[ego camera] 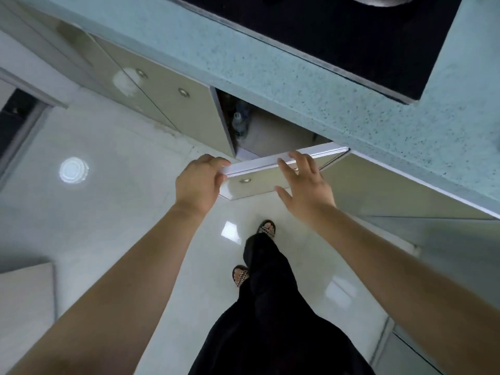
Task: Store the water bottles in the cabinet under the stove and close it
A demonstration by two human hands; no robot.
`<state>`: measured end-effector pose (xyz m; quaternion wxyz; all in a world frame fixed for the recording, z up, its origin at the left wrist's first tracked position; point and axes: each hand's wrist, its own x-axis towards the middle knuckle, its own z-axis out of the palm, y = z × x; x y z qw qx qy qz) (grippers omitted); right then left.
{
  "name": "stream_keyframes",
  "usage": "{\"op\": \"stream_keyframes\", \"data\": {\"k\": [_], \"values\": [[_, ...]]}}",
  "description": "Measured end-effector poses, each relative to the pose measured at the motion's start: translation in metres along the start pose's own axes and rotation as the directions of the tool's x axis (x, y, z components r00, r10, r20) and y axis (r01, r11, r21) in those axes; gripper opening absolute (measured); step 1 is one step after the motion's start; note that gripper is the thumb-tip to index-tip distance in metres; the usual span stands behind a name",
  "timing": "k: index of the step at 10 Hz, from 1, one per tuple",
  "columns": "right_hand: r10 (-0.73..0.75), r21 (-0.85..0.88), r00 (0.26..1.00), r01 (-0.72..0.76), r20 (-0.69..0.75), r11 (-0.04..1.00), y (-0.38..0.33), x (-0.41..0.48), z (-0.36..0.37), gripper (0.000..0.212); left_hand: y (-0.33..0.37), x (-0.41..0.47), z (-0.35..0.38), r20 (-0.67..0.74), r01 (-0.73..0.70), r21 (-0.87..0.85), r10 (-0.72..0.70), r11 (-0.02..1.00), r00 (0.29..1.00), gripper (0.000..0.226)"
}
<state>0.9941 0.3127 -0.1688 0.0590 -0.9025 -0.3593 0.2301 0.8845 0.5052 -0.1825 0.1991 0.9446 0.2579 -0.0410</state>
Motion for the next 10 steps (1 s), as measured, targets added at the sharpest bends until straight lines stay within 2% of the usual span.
{"op": "stream_keyframes", "data": {"k": [4,5,7,8,9,10], "values": [[0.226,0.141,0.969,-0.212,-0.098,0.967,-0.027,0.052,0.001,0.06,-0.032,0.113,-0.023,-0.018,-0.273,-0.015,0.273,0.962,0.962,0.017],[0.308,0.147,0.945,-0.29,-0.115,0.946,-0.037,0.061,0.001,0.061,-0.032,0.138,-0.027,-0.01,-0.321,-0.019,0.321,0.947,0.947,0.017],[0.486,0.207,0.851,-0.449,-0.199,0.869,-0.076,0.064,0.007,0.059,-0.036,0.162,-0.032,-0.025,-0.394,-0.054,0.393,0.917,0.919,0.012],[0.556,0.233,0.797,-0.509,-0.236,0.829,-0.097,0.06,0.008,0.059,-0.039,0.165,-0.039,0.015,-0.452,-0.069,0.454,0.889,0.891,0.017],[0.586,0.288,0.767,-0.517,-0.261,0.806,-0.124,0.05,0.002,0.059,-0.048,0.152,-0.063,0.073,-0.49,-0.024,0.491,0.871,0.868,0.033],[0.577,0.279,0.756,-0.507,-0.309,0.815,-0.149,0.028,-0.005,0.059,-0.061,0.128,-0.087,0.086,-0.55,0.094,0.544,0.83,0.835,0.05]]}}
